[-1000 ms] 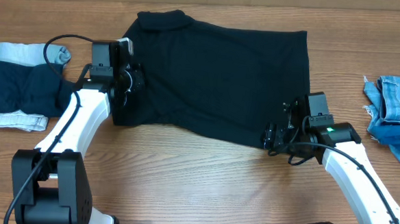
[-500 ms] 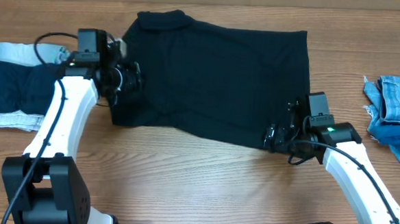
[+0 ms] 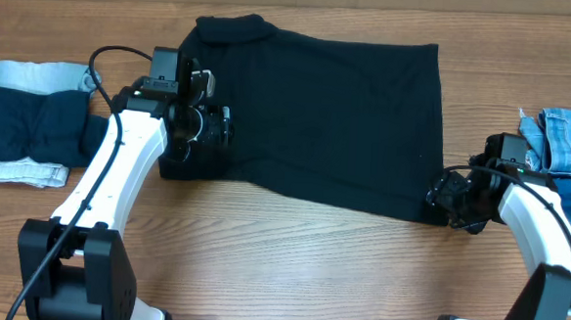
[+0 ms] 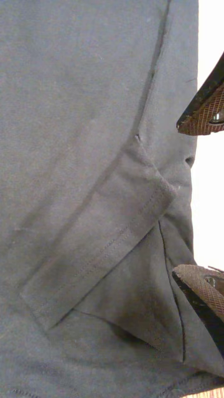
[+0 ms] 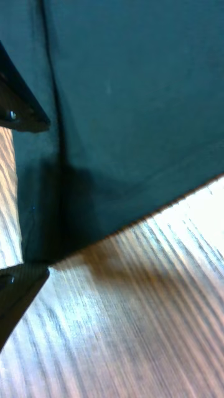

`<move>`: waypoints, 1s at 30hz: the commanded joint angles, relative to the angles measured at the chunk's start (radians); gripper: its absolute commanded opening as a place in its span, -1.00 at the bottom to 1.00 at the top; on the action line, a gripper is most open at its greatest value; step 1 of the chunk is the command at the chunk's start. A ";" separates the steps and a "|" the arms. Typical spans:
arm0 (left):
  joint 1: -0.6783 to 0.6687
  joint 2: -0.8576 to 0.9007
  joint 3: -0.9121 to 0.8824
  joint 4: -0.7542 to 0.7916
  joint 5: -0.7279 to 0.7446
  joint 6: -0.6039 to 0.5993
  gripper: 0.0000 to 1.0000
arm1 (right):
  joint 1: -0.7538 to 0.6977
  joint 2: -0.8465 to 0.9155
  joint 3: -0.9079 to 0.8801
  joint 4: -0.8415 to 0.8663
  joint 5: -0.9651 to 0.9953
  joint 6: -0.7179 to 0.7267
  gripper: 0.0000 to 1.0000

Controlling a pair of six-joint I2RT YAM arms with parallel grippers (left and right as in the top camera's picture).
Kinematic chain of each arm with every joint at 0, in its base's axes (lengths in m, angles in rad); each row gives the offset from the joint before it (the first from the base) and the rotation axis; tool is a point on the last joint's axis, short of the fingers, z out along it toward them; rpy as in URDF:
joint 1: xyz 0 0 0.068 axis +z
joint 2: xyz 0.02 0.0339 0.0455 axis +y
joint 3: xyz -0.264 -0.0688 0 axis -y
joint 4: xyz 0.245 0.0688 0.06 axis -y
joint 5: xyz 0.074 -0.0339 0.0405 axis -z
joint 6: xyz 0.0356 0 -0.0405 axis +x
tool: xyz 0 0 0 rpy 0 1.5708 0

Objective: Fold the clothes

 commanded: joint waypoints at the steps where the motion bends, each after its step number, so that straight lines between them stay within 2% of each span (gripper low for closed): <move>1: -0.001 0.006 0.000 0.002 -0.021 0.035 0.44 | -0.003 0.009 0.003 0.009 0.085 -0.010 0.36; 3: -0.001 0.006 0.000 0.003 -0.021 0.035 0.44 | -0.003 0.010 0.003 -0.001 0.084 -0.006 0.36; 9: -0.001 0.006 0.000 0.017 -0.021 0.035 0.46 | -0.003 0.010 0.003 -0.006 0.062 -0.006 -0.25; 13: -0.001 0.006 0.000 0.020 -0.021 0.035 0.46 | -0.003 0.010 0.003 -0.038 0.039 -0.006 -0.42; 15: -0.001 0.006 0.000 0.021 -0.021 0.035 0.46 | -0.003 0.010 0.003 -0.040 0.039 -0.001 -0.62; 17: -0.002 0.006 0.000 0.023 -0.021 0.035 0.46 | -0.003 0.010 0.003 -0.029 0.040 0.002 -0.90; 26: -0.002 0.006 0.000 0.024 -0.020 0.035 0.47 | -0.003 -0.031 0.084 -0.041 0.027 -0.005 -0.92; 30: -0.002 0.006 0.000 0.031 -0.020 0.035 0.48 | -0.003 -0.039 0.142 -0.041 -0.139 -0.014 -0.92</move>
